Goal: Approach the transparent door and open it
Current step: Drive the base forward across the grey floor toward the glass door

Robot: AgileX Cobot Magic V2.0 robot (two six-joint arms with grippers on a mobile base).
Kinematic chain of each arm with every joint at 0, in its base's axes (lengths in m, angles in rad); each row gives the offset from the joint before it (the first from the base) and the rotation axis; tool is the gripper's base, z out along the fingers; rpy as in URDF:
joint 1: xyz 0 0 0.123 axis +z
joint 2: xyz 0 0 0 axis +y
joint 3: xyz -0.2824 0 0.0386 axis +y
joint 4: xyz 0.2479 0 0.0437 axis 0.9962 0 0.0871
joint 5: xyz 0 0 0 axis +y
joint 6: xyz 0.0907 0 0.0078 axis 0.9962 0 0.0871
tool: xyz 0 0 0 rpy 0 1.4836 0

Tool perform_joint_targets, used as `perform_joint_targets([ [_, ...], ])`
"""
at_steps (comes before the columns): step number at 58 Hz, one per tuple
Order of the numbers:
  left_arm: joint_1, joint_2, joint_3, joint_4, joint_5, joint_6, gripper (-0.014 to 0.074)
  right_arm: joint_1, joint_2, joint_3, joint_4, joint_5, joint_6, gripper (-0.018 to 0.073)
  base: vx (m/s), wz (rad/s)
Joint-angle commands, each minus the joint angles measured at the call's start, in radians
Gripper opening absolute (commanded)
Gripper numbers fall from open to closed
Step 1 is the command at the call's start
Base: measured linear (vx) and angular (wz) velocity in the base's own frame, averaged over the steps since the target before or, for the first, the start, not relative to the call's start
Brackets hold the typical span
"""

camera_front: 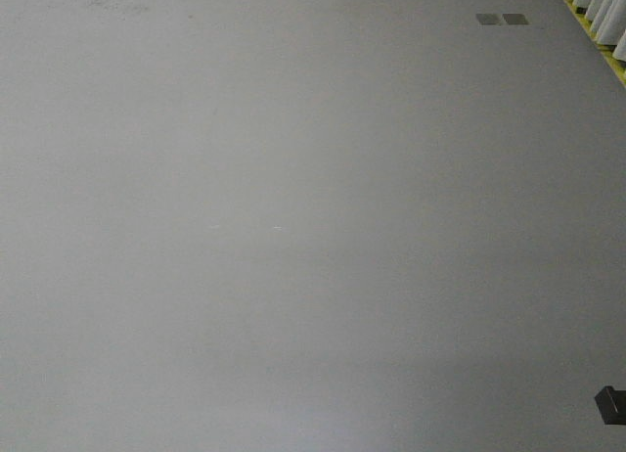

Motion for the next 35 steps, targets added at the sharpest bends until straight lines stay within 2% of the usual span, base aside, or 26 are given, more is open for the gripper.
perform_joint_targets([
  [1,-0.002,-0.015,0.015,-0.011,-0.088,-0.008,-0.0006,-0.004,-0.016,0.002,-0.009,-0.084,-0.004,-0.0009,0.00,0.00],
  [35,-0.002,-0.015,0.015,-0.011,-0.088,-0.008,-0.0006,-0.004,-0.016,0.002,-0.009,-0.084,-0.004,-0.0009,0.00,0.00],
])
